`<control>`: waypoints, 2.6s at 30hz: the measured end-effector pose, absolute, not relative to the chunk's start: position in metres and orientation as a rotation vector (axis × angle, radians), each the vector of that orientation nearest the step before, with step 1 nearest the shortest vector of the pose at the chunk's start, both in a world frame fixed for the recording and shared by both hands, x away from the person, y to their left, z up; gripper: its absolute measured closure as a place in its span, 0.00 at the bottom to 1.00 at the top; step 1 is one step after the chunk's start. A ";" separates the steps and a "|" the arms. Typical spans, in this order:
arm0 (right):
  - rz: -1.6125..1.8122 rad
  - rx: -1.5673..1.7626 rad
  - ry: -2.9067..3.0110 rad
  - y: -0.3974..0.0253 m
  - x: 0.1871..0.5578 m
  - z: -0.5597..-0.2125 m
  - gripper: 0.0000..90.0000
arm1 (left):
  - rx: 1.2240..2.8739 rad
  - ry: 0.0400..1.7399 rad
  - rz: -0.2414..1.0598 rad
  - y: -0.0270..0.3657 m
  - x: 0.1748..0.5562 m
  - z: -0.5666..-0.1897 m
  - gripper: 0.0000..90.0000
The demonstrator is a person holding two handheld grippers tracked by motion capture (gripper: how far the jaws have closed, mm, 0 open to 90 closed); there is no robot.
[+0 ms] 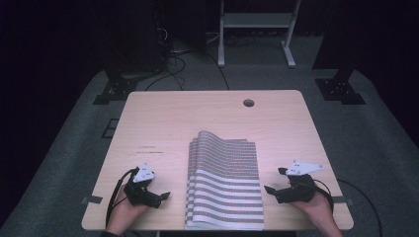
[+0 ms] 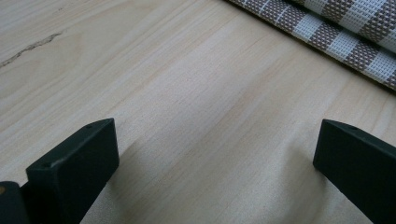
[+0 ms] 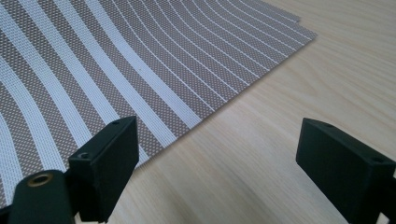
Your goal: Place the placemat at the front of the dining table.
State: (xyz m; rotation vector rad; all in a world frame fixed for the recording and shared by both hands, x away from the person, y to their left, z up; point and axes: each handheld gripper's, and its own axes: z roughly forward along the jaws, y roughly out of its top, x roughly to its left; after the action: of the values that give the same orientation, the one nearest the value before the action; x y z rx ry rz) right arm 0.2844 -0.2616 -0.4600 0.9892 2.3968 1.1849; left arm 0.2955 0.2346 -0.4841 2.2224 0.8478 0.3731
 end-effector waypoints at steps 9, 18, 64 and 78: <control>1.193 0.950 2.432 -0.241 0.289 -0.460 0.13 | 2.222 0.850 0.375 0.235 0.296 -0.484 0.00; 1.193 0.924 2.454 -0.228 0.291 -0.460 0.13 | 2.221 0.851 0.375 0.235 0.296 -0.484 0.00; 1.102 0.873 2.568 -0.205 0.295 -0.474 0.61 | 2.223 0.847 0.372 0.235 0.296 -0.484 0.00; 1.072 0.928 2.558 -0.212 0.297 -0.468 0.92 | 2.223 0.844 0.371 0.234 0.296 -0.484 0.00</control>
State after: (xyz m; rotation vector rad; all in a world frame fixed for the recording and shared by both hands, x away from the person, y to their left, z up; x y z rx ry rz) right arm 0.2969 -0.2124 -0.4678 0.9276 2.5584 1.0719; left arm 0.2960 0.2344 -0.4841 2.2233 0.8440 0.3707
